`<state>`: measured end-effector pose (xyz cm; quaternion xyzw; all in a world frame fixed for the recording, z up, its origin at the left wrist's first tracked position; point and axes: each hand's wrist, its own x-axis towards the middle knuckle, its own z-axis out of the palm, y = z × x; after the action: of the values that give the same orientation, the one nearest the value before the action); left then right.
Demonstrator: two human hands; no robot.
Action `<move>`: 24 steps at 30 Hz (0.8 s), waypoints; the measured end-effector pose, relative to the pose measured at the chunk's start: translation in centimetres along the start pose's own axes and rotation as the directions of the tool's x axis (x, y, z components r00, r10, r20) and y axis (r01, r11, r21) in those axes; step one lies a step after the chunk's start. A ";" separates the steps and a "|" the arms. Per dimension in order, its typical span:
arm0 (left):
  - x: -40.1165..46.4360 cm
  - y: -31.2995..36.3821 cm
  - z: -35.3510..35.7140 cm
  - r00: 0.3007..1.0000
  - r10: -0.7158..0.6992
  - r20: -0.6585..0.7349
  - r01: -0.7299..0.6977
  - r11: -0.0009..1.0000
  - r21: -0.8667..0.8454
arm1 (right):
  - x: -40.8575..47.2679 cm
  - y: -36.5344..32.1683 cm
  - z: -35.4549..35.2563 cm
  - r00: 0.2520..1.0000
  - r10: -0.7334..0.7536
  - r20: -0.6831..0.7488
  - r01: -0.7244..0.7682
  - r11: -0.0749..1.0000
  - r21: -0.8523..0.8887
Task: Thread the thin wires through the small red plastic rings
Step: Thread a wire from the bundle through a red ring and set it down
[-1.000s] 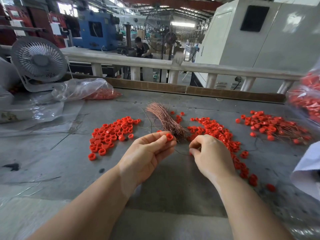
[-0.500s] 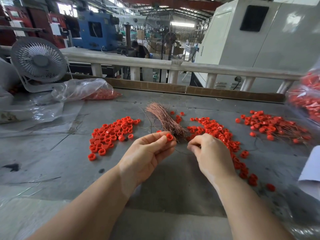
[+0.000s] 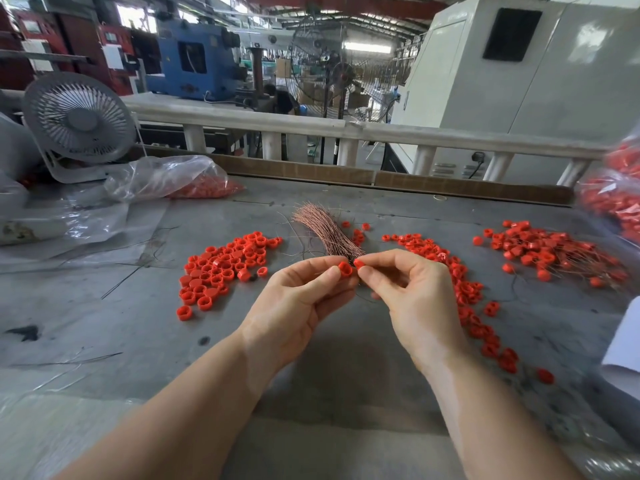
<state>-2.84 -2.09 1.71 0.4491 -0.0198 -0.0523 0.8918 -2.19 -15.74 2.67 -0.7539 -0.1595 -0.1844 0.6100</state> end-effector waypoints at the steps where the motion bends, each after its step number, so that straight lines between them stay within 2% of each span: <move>1: 0.0 0.0 0.0 1.000 0.010 0.004 -0.010 1.000 -0.005 | 0.0 -0.1 0.0 1.000 -0.024 -0.007 0.024 1.000 -0.011; 6: -0.1 0.1 0.2 0.998 0.063 0.008 -0.063 0.998 -0.005 | -0.1 -0.3 0.1 0.994 -0.100 -0.046 0.099 0.995 -0.030; 15: -0.3 0.1 0.3 0.992 0.125 0.007 -0.125 0.992 0.020 | -0.4 0.1 0.4 0.937 -0.345 -0.060 0.321 0.914 -0.250; 24: -0.3 0.0 0.4 0.984 0.175 0.028 -0.177 0.982 0.071 | -0.4 0.2 0.5 0.902 -0.430 -0.030 0.399 0.860 -0.319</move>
<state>-3.22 -2.38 1.96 0.4772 -0.0709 0.0228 0.8756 -2.40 -15.31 2.17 -0.7767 -0.2570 -0.3712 0.4392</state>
